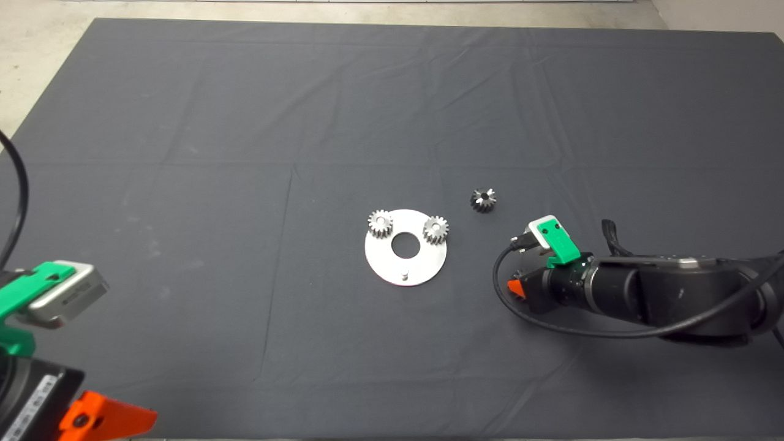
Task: Remove an incorrectly installed larger gear and replace it with the correct smaller gear
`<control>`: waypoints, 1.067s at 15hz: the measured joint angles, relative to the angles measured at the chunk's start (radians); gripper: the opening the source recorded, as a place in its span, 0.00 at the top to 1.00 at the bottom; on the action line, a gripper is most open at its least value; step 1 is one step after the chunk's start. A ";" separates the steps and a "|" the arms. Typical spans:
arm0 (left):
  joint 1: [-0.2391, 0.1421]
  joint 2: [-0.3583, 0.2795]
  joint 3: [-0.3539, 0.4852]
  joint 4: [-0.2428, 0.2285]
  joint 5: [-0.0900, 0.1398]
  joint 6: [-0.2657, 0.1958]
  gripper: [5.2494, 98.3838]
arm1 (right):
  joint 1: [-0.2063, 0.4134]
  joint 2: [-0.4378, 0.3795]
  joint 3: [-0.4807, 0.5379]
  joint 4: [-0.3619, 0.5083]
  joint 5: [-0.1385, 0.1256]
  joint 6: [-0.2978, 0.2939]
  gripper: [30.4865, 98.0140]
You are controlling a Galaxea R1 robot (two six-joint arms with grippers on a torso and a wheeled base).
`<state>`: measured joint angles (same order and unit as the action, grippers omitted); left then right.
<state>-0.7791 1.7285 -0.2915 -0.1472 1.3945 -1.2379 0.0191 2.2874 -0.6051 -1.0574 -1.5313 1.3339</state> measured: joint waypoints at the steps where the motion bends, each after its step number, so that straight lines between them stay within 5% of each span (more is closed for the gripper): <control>1: 0.000 0.000 0.000 0.000 0.000 0.000 0.01 | 0.000 0.000 0.000 0.000 0.000 0.000 0.62; 6: 0.000 0.000 0.000 0.000 0.000 0.000 0.01 | 0.006 -0.002 0.000 0.000 0.000 0.000 0.54; 12: 0.000 0.000 0.000 0.000 0.000 0.000 0.01 | 0.128 0.027 -0.087 0.008 0.001 -0.001 0.43; 16: 0.000 0.000 0.000 0.000 0.000 0.000 0.01 | 0.165 0.100 -0.183 0.047 -0.002 -0.064 0.32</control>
<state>-0.7791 1.7281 -0.2915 -0.1472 1.3940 -1.2383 0.1840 2.3876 -0.7884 -1.0106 -1.5330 1.2700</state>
